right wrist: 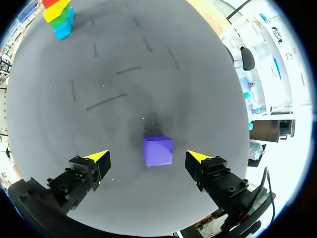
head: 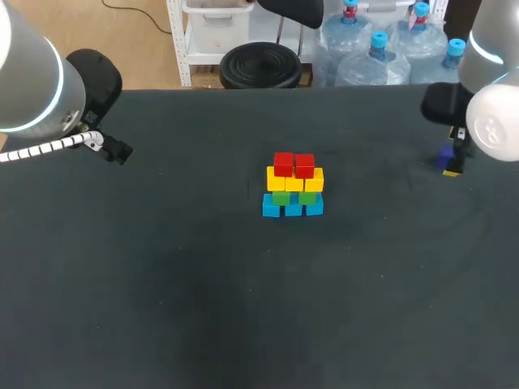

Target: Place the blue cubes, place green cubes on the blue cubes, place the yellow cubes on the green cubes, then place the red cubes on the yellow cubes, and place purple cube on the red cubes.

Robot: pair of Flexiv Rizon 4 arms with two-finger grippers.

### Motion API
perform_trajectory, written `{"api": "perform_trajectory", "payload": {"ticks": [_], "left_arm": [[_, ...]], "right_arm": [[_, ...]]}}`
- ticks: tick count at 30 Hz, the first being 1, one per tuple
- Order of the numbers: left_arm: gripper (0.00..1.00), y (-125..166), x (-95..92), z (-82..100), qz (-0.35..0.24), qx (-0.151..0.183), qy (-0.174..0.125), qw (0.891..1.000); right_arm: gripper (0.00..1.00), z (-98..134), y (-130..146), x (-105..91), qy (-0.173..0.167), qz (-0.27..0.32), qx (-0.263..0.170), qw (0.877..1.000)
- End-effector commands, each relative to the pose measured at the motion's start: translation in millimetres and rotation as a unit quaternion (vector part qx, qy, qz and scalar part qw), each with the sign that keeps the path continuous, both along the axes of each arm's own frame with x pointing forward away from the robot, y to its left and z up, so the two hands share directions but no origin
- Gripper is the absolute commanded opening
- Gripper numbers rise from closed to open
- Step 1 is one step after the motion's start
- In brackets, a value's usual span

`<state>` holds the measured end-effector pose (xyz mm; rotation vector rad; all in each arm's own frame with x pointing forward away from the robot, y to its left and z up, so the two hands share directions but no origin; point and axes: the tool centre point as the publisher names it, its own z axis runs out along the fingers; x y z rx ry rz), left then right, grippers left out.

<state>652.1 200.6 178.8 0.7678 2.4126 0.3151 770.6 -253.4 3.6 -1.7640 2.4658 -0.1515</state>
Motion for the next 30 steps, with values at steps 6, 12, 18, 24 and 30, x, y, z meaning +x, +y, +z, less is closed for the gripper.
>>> {"api": "perform_trajectory", "payload": {"ticks": [6,12,18,24,30], "left_arm": [[1.00,1,-0.4,-0.1,0.000,-0.001,-0.001,1.000],[1.00,1,-0.4,-0.1,0.000,-0.001,-0.001,1.000],[1.00,1,-0.4,-0.1,0.000,-0.001,-0.001,1.000],[1.00,1,-0.4,-0.1,0.000,-0.001,-0.001,1.000],[1.00,1,-0.4,-0.1,0.000,-0.001,-0.001,1.000]], "right_arm": [[1.00,-10,3,16.2,0.005,0.000,0.004,1.000],[0.15,-11,2,17.9,0.006,-0.002,0.005,1.000],[0.00,-10,1,16.3,0.006,-0.001,0.007,1.000],[0.00,0,6,16.1,0.003,0.012,0.007,1.000],[0.00,27,22,18.5,-0.012,0.036,0.001,0.999]]}}
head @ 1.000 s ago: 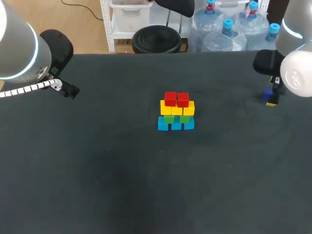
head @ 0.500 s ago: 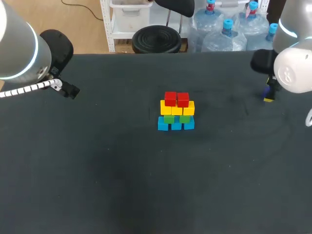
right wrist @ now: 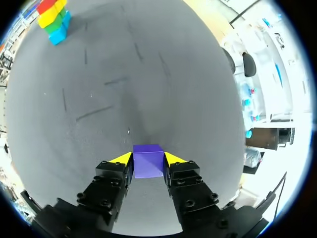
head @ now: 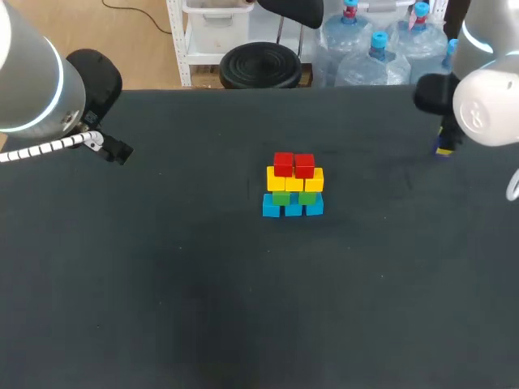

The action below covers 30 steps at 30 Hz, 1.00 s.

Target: Place the blue cubes, place green cubes on the blue cubes, place the yellow cubes on the green cubes, then place the red cubes on the yellow cubes, and place purple cube on the red cubes.

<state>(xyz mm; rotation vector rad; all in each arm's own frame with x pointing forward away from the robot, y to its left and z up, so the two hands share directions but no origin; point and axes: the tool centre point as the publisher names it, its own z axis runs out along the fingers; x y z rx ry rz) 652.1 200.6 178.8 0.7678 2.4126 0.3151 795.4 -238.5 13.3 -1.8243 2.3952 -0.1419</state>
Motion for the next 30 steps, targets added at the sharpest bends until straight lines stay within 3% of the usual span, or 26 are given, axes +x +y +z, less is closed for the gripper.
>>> {"api": "perform_trajectory", "payload": {"ticks": [1,10,18,30], "left_arm": [[1.00,1,-0.4,-0.1,0.000,-0.001,-0.001,1.000],[1.00,1,-0.4,-0.1,0.000,-0.001,-0.001,1.000],[1.00,1,-0.4,-0.1,0.000,-0.001,-0.001,1.000],[1.00,1,-0.4,-0.1,0.000,-0.001,-0.001,1.000]], "right_arm": [[0.00,22,10,-6.1,-0.006,0.011,-0.007,1.000],[0.00,71,39,-4.5,-0.038,0.067,-0.022,0.997],[0.00,114,71,-6.7,-0.064,0.090,-0.002,0.994],[0.00,139,119,-23.1,-0.057,0.101,0.024,0.993]]}}
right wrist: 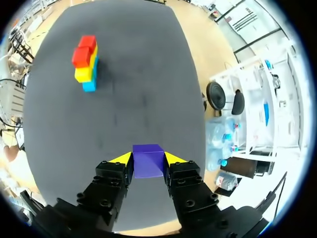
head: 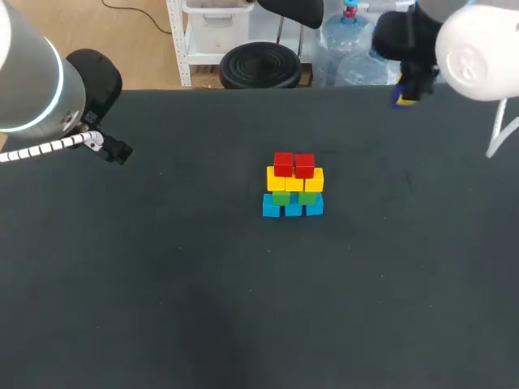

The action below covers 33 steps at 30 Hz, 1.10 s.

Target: Place the blue cubes, place green cubes on the blue cubes, place the yellow cubes on the green cubes, then place the red cubes on the yellow cubes, and place purple cube on the red cubes.

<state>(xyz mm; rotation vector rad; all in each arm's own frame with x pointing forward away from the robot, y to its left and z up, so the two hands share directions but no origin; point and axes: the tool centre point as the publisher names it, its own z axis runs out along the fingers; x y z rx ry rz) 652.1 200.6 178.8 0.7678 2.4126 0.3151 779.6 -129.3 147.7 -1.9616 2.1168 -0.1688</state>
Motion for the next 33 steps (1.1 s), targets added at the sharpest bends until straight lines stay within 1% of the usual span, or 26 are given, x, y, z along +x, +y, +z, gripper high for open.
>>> {"api": "perform_trajectory", "payload": {"ticks": [1,5,7,13,19,20,22,28,33], "left_arm": [[1.00,0,-0.3,-0.1,0.000,-0.001,-0.001,1.000],[1.00,0,-0.3,-0.1,0.000,-0.001,-0.001,1.000],[1.00,0,-0.3,-0.1,0.000,-0.001,-0.001,1.000],[1.00,0,-0.3,-0.1,0.000,-0.001,-0.001,1.000],[1.00,0,-0.3,-0.1,0.000,-0.001,-0.001,1.000],[1.00,0,-0.3,-0.1,0.000,-0.001,-0.001,1.000],[1.00,0,-0.3,-0.1,0.000,-0.001,-0.001,1.000],[1.00,0,-0.3,-0.1,0.000,-0.001,-0.001,1.000],[1.00,0,-0.3,-0.1,0.000,-0.001,-0.001,1.000]], "right_arm": [[0.00,6,12,-8.9,-0.002,0.003,0.000,1.000],[0.00,12,24,-15.6,-0.011,0.001,0.008,1.000],[0.00,14,33,-19.4,-0.016,0.008,0.017,1.000],[0.00,18,58,-30.4,-0.028,0.020,0.028,0.999],[0.00,18,72,-37.9,-0.021,0.029,0.037,0.999],[0.00,17,76,-38.4,-0.016,0.038,0.034,0.999],[0.00,14,82,-37.8,-0.009,0.047,0.039,0.998],[0.00,10,107,-36.8,0.014,0.090,0.027,0.995],[0.00,10,116,-39.4,0.021,0.097,0.030,0.995]]}}
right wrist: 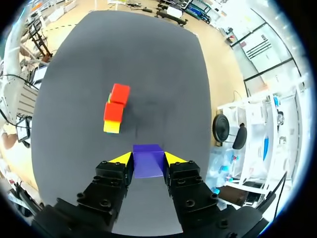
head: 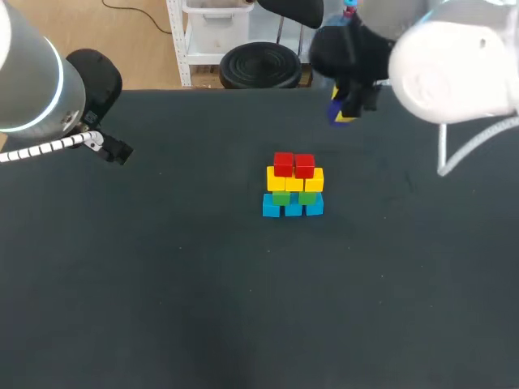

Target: Place the blue cubes, place green cubes on the blue cubes, place the yellow cubes on the green cubes, then place the red cubes on the yellow cubes, and place purple cube on the red cubes.

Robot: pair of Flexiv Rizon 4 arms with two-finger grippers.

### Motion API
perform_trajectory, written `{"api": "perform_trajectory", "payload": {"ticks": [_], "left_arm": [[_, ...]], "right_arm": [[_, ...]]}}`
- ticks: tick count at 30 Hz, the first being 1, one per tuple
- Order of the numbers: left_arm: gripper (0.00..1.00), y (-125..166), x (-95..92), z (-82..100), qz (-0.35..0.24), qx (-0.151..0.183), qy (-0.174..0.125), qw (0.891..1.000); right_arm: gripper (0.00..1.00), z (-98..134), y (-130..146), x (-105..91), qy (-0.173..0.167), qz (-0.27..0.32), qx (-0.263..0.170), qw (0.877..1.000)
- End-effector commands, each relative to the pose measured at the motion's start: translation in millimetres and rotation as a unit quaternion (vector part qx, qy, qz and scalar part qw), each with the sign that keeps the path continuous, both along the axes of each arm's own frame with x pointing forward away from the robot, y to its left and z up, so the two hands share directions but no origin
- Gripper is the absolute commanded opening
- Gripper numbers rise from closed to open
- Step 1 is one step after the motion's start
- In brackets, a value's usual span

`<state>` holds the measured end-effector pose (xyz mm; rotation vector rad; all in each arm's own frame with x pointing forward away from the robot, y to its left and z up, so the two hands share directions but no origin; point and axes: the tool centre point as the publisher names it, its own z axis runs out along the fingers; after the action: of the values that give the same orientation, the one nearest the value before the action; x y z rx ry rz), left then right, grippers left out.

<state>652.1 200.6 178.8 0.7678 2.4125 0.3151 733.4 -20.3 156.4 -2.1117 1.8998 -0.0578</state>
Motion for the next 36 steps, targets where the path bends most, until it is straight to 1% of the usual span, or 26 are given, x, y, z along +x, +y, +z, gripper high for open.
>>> {"api": "perform_trajectory", "payload": {"ticks": [1,6,10,15,21,25,29,36], "left_arm": [[1.00,0,-0.3,-0.1,0.000,-0.001,-0.001,1.000],[1.00,0,-0.3,-0.1,0.000,-0.001,-0.001,1.000],[1.00,0,-0.3,-0.1,0.000,-0.001,-0.001,1.000],[1.00,0,-0.3,-0.1,0.000,-0.001,-0.001,1.000],[1.00,0,-0.3,-0.1,0.000,-0.001,-0.001,1.000],[1.00,0,-0.3,-0.1,0.000,-0.001,-0.001,1.000],[1.00,0,-0.3,-0.1,0.000,-0.001,-0.001,1.000],[1.00,0,-0.3,-0.1,0.000,-0.001,-0.001,1.000]], "right_arm": [[0.00,2,9,6.0,0.018,0.002,-0.003,1.000],[0.00,2,17,2.5,0.021,-0.003,0.004,1.000],[0.00,1,29,-4.6,0.034,0.005,0.009,0.999],[0.00,-1,39,-11.9,0.044,0.010,0.009,0.999],[0.00,-4,45,-19.1,0.051,0.014,-0.013,0.999],[0.00,-7,52,-28.0,0.060,0.030,-0.030,0.997],[0.00,-11,59,-34.8,0.061,0.039,-0.043,0.996],[0.00,-17,65,-42.7,0.063,0.043,-0.050,0.996]]}}
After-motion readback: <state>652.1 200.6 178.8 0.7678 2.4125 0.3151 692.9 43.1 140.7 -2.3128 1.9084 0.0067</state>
